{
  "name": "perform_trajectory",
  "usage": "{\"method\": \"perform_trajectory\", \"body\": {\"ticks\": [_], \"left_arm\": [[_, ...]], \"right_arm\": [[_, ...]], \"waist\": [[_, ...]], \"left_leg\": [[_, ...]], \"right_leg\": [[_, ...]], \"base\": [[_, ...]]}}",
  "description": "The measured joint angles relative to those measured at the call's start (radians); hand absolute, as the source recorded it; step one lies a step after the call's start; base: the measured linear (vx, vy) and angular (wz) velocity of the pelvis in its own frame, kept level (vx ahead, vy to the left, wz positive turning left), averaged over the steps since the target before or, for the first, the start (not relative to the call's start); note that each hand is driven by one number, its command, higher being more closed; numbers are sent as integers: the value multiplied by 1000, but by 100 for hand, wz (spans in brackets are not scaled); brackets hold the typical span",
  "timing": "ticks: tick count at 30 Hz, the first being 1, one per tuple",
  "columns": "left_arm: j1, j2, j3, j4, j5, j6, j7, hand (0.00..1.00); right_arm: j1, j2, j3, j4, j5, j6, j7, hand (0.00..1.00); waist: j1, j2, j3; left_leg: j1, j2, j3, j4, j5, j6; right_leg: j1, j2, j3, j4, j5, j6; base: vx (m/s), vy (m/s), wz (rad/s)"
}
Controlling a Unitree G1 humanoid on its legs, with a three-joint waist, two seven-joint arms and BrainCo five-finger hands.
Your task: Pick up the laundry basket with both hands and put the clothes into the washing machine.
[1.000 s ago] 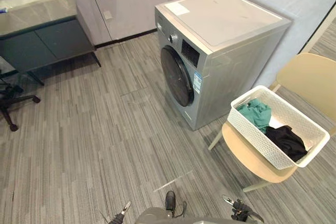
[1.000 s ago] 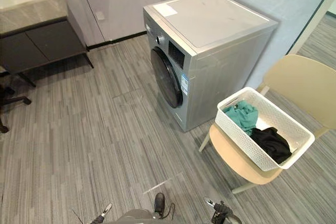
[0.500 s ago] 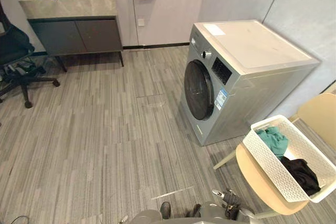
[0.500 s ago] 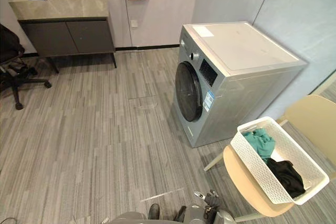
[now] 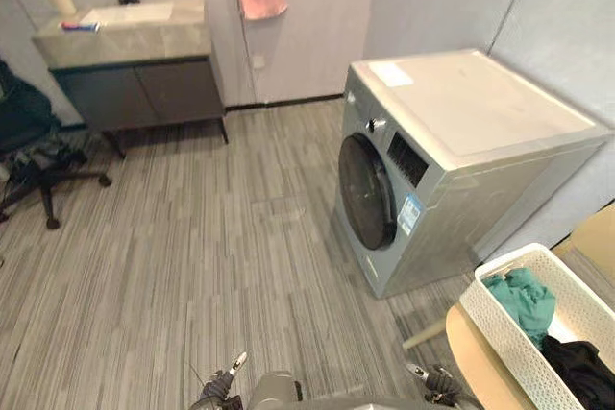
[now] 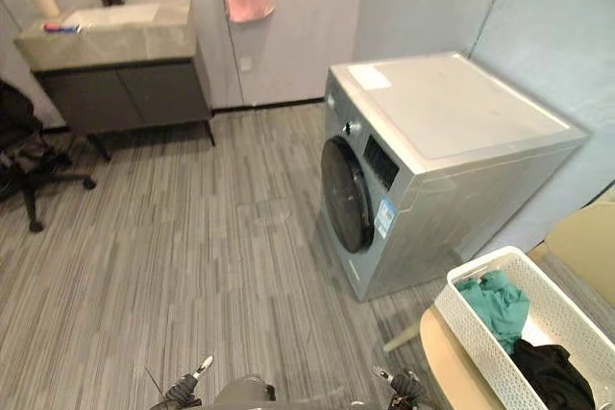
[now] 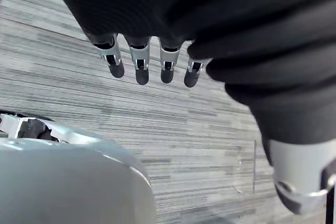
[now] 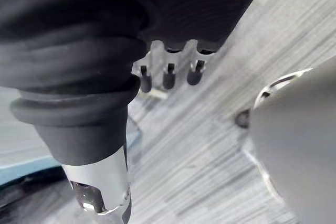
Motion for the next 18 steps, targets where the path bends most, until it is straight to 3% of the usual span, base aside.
{"method": "perform_trajectory", "body": {"ticks": [2, 3, 4, 6, 7, 8, 9, 10, 11, 12, 13, 14, 18], "left_arm": [[0, 11, -14, 10, -3, -4, 12, 0], [2, 20, -18, 19, -10, -12, 19, 0], [4, 22, -18, 19, -10, -13, 23, 0], [21, 22, -17, 32, -9, -18, 37, 0], [25, 24, -20, 42, -9, -18, 37, 0], [56, 12, -44, 67, -9, -15, 37, 0], [71, 10, -61, 94, -9, -10, 35, 0], [77, 17, -60, 96, -10, -9, 35, 0], [98, 60, -59, 98, -8, -7, 37, 0], [99, 86, -60, 98, -7, -1, 35, 0], [98, 89, -61, 99, -6, 3, 35, 0], [94, 91, -67, 99, -3, 3, 35, 0], [75, 92, -121, 97, 14, -1, 35, 0]], "right_arm": [[-27, 24, 19, 7, 12, -2, 1, 0], [-36, 38, 25, 9, 24, -3, 1, 0], [-36, 41, 34, 9, 27, -6, 1, 0], [-34, 33, 58, 9, 27, -15, 1, 0], [-32, 28, 61, 9, 27, -17, 1, 0], [-30, -10, 102, 9, 27, -18, 2, 0], [-28, -20, 124, 12, 27, -16, 1, 0], [-26, -11, 134, 12, 27, -15, 1, 0], [-22, 22, 167, 8, 27, -15, 5, 0], [-23, 41, 173, -1, 27, -15, 5, 0], [-24, 42, 174, -7, 28, -16, 5, 0], [-22, 37, 176, -42, 29, -15, 4, 0], [2, -10, 226, -263, 26, -21, 5, 0]], "waist": [[1, -3, 3], [2, -9, 6], [1, -9, 6], [-3, -7, 7], [-4, -5, 7], [-5, 29, -1], [2, 35, 5], [3, 13, 5], [-4, -48, -2], [-2, -80, -5], [-2, -84, -7], [-2, -80, -9], [-3, -63, -23]], "left_leg": [[-18, 72, -6, -128, -13, 24], [-11, 110, -19, -267, -12, 24], [0, 126, -29, -352, -11, 23], [49, 158, -74, -667, 36, 48], [64, 155, -91, -712, 57, 46], [93, 151, -113, -760, 90, 22], [97, 118, -125, -729, 202, -83], [100, 104, -115, -718, 191, -74], [104, 61, -98, -721, 174, -61], [104, 33, -86, -715, 164, -50], [107, 21, -84, -711, 159, -45], [123, 1, -70, -710, 152, -33], [170, -58, -9, -761, 152, -5]], "right_leg": [[13, -26, 38, -18, 4, 22], [16, -50, 56, -19, 0, 50], [17, -62, 62, -19, -3, 61], [27, -111, 75, -10, -30, 139], [29, -122, 76, -10, -39, 162], [35, -132, 86, 12, -73, 211], [49, -163, 122, 19, -88, 234], [51, -177, 135, 19, -91, 238], [46, -198, 167, 18, -92, 229], [42, -200, 168, 10, -79, 227], [45, -211, 165, 8, -58, 231], [49, -235, 167, 8, -19, 263], [34, -307, 194, 7, 31, 285]], "base": [[193, 204, -67], [150, 213, -39], [186, 316, -34], [201, 419, -6], [258, 629, -2], [268, 665, -21], [264, 675, -29], [180, 415, -19], [172, 331, 0], [162, 262, 4], [178, 275, -6], [130, 213, -13], [68, 151, -28]]}}
